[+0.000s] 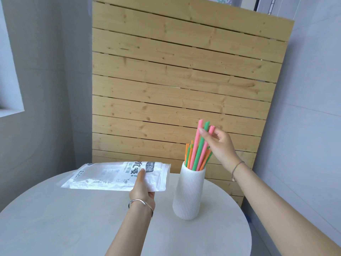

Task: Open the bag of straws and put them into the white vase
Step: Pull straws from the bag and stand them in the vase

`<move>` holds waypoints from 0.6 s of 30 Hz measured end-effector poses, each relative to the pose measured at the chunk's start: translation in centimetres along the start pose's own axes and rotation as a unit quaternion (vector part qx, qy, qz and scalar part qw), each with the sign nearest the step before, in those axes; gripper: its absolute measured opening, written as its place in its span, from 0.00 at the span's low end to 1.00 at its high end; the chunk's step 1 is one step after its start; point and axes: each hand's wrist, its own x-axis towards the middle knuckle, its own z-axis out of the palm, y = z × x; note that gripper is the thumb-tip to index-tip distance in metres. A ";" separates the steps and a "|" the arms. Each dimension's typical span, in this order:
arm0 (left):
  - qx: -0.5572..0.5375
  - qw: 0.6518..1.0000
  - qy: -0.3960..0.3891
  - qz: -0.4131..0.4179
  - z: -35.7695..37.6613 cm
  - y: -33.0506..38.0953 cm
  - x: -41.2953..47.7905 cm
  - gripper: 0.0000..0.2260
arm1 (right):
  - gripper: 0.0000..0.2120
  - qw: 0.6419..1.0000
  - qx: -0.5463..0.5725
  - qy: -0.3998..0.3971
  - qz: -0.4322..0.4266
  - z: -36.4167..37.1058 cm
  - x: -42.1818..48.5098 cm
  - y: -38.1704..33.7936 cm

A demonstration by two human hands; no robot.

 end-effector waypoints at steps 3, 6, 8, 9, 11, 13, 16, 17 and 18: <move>0.000 1.000 -0.003 -0.003 -0.1 0.0 0.0 0.19 | 0.21 0.998 0.055 -0.020 -0.022 0.3 -0.2 -0.2; -0.001 1.000 -0.003 -0.007 -0.2 0.0 0.1 0.19 | 0.36 0.994 0.035 -0.012 -0.099 0.3 -0.5 -0.9; 0.000 1.000 -0.003 -0.006 -0.2 0.0 0.1 0.19 | 0.34 0.990 -0.046 -0.041 -0.123 0.3 -0.8 -1.4; 0.001 1.000 -0.003 -0.006 -0.2 -0.1 0.1 0.20 | 0.32 0.985 -0.101 -0.064 -0.127 0.3 -1.0 -1.3; 0.002 1.000 -0.004 -0.006 -0.3 0.0 0.0 0.20 | 0.31 0.959 -0.226 -0.102 -0.139 0.4 -1.8 -0.2; 0.002 1.000 -0.005 -0.005 -0.3 0.0 -0.1 0.21 | 0.32 0.896 -0.384 -0.126 -0.184 0.7 -2.6 1.5; 0.004 1.000 -0.008 -0.005 -0.4 -0.1 -0.2 0.21 | 0.34 0.836 -0.488 -0.132 -0.213 0.7 -3.5 3.1; 0.004 1.000 -0.011 -0.006 -0.4 -0.1 -0.3 0.21 | 0.34 0.836 -0.490 -0.123 -0.216 0.5 -3.6 3.2; 0.004 1.000 -0.013 -0.007 -0.4 -0.1 -0.3 0.21 | 0.34 0.834 -0.493 -0.111 -0.222 0.3 -3.7 3.0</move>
